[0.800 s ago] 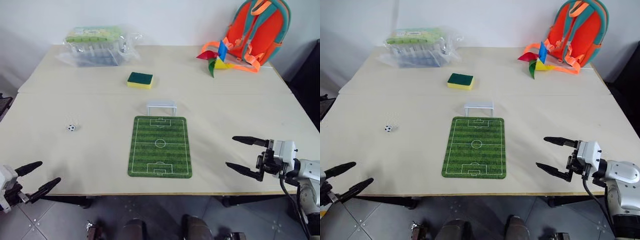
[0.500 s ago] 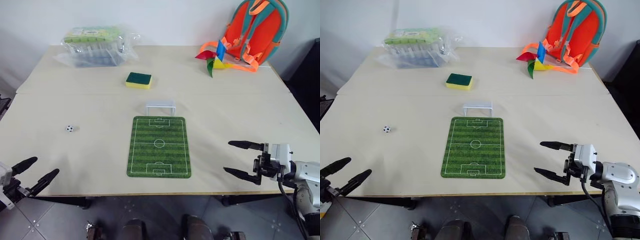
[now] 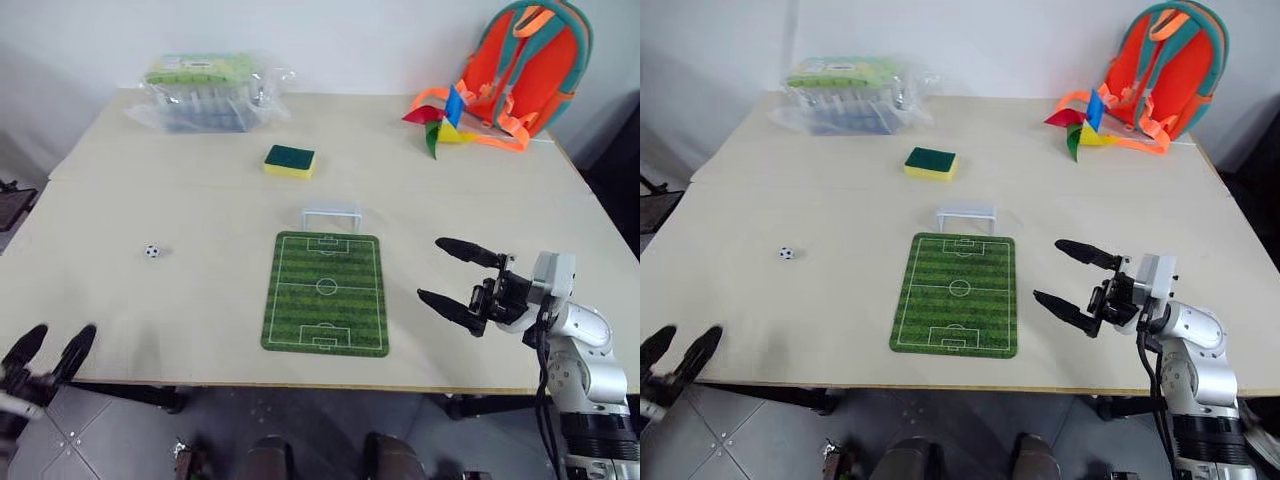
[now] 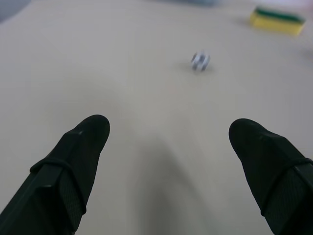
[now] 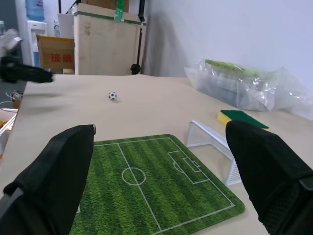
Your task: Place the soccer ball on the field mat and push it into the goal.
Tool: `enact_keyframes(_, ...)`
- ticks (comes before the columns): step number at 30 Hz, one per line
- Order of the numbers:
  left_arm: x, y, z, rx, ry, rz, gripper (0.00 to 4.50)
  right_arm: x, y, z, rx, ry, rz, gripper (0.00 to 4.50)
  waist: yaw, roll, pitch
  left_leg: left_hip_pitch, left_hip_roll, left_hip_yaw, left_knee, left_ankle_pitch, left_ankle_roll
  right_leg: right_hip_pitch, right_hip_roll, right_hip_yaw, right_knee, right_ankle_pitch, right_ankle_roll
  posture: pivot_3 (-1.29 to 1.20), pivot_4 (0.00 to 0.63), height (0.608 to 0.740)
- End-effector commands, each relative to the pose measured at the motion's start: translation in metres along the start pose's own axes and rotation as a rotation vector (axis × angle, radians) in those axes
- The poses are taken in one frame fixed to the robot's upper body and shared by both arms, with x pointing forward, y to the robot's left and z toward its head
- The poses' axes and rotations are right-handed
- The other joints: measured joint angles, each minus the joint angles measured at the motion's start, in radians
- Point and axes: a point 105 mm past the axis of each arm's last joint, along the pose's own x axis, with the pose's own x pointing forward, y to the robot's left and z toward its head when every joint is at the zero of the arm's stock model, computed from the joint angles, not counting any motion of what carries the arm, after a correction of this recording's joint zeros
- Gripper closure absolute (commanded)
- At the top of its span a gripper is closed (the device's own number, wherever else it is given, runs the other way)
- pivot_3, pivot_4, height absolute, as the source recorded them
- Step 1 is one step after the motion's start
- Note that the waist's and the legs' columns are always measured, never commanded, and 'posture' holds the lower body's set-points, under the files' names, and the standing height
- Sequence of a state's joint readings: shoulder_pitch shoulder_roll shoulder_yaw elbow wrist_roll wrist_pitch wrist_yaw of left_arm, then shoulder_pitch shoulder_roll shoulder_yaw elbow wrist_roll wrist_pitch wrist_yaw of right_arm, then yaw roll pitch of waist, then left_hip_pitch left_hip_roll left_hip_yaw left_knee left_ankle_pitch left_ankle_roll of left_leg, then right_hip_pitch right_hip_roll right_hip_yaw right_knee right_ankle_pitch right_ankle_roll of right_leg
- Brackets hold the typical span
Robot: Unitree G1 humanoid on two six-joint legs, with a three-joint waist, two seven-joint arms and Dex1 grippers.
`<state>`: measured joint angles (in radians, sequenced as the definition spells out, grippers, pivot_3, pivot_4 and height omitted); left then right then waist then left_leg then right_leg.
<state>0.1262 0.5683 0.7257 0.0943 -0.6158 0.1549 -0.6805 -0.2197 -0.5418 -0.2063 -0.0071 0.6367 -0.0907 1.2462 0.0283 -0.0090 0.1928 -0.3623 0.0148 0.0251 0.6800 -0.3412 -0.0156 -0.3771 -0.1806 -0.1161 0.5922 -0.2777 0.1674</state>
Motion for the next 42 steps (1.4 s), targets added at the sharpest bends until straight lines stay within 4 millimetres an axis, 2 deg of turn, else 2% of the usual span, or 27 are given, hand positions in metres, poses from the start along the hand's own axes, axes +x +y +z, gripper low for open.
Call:
enact_keyframes(1,0.035,-0.005,0.016,0.046,0.009,-0.034,0.01,-0.001,-0.001,0.005,-0.042,-0.011,0.011,0.0,-0.003,0.0,0.0,0.0,0.0,0.0,0.0,0.0,0.0,0.0,0.0,0.0,0.0,0.0,0.0,0.0,0.15,0.74)
enact_keyframes(6,0.086,-0.003,0.013,0.057,0.097,-0.046,0.01,0.0,0.0,0.004,-0.037,-0.01,0.003,0.0,-0.017,0.0,0.0,0.0,0.0,0.001,-0.002,-0.001,0.0,-0.002,0.001,0.0,0.0,0.0,0.0,0.0,0.15,0.74)
enact_keyframes(8,0.104,0.005,0.01,0.067,0.135,-0.017,0.01,-0.001,0.002,0.004,-0.037,-0.007,-0.001,0.0,-0.02,0.0,0.0,0.0,0.0,0.002,-0.003,-0.001,0.0,-0.002,0.001,-0.001,-0.001,0.0,0.0,0.0,0.15,0.74)
enact_keyframes(10,0.113,0.01,0.008,0.061,0.156,-0.003,0.01,-0.002,0.002,0.003,-0.04,-0.006,-0.013,0.0,-0.026,0.0,0.0,0.0,0.0,0.002,-0.002,-0.001,0.0,-0.002,0.001,-0.001,-0.001,0.0,0.0,0.0,0.15,0.74)
enact_keyframes(16,0.131,-0.002,-0.004,0.063,0.203,-0.057,0.01,-0.005,0.001,0.002,-0.048,-0.004,-0.055,0.0,-0.032,0.0,0.0,0.0,0.0,0.003,-0.003,-0.001,0.0,-0.002,0.001,-0.001,-0.001,0.0,0.0,0.0,0.15,0.74)
enact_keyframes(19,0.132,-0.005,-0.007,0.06,0.211,-0.075,0.56,-0.006,0.002,0.003,-0.053,-0.003,-0.071,0.0,-0.031,0.0,0.0,0.0,0.0,0.003,-0.002,-0.001,0.0,-0.002,0.001,-0.001,-0.001,0.0,0.0,0.0,0.15,0.74)
enact_keyframes(25,0.122,-0.009,-0.016,0.074,0.259,-0.118,2.44,-0.012,0.003,0.001,-0.066,0.007,-0.104,0.0,-0.03,0.0,0.0,0.0,0.0,0.003,-0.002,-0.001,0.0,-0.002,0.001,-0.001,-0.001,0.0,0.0,0.0,0.15,0.74)
enact_keyframes(28,0.121,-0.008,-0.013,0.09,0.238,-0.126,3.4,-0.019,0.0,-0.001,-0.076,0.024,-0.13,0.0,-0.029,0.0,0.0,0.0,0.0,0.003,-0.002,-0.001,0.0,-0.002,0.001,-0.001,-0.001,0.0,0.0,0.0,0.15,0.74)
enact_keyframes(29,0.121,-0.01,-0.01,0.102,0.219,-0.14,3.62,-0.022,-0.001,-0.001,-0.082,0.03,-0.14,0.0,-0.029,0.0,0.0,0.0,0.0,0.003,-0.002,-0.001,0.0,-0.002,0.001,-0.001,-0.001,0.0,0.0,0.0,0.15,0.74)
enact_keyframes(31,0.124,-0.018,-0.003,0.11,0.183,-0.195,3.63,-0.025,-0.003,-0.001,-0.087,0.04,-0.151,0.0,-0.028,0.0,0.0,0.0,0.0,0.003,-0.001,-0.001,0.0,-0.002,0.001,-0.001,0.0,0.0,0.0,0.0,0.15,0.74)
enact_keyframes(35,0.138,-0.085,0.039,0.122,-0.027,-0.549,3.63,-0.038,-0.001,0.005,-0.078,0.095,-0.127,0.0,-0.013,0.0,0.0,-0.002,0.0,0.003,-0.001,-0.001,0.0,-0.002,0.001,-0.001,-0.001,0.0,0.0,0.0,0.15,0.74)
enact_keyframes(36,0.139,-0.11,0.044,0.136,-0.035,-0.676,3.63,-0.043,0.0,0.007,-0.079,0.114,-0.125,0.0,-0.006,0.0,0.0,-0.003,0.0,0.002,0.001,-0.002,0.001,-0.003,0.001,-0.002,-0.001,0.0,0.0,0.0,0.15,0.74)
enact_keyframes(39,0.137,-0.16,0.046,0.178,-0.015,-0.921,3.63,-0.055,0.004,0.01,-0.077,0.167,-0.098,0.0,-0.003,0.0,0.0,-0.006,0.0,0.002,0.003,-0.002,0.001,-0.004,0.0,-0.002,-0.001,0.001,0.001,0.0,0.15,0.74)
enact_keyframes(42,0.136,-0.207,0.033,0.202,0.103,-1.115,3.63,-0.072,0.007,0.011,-0.103,0.261,-0.052,0.0,-0.003,0.0,0.0,-0.005,0.0,0.002,0.003,-0.002,0.001,-0.004,0.001,-0.002,-0.001,0.001,0.001,0.0,0.15,0.74)
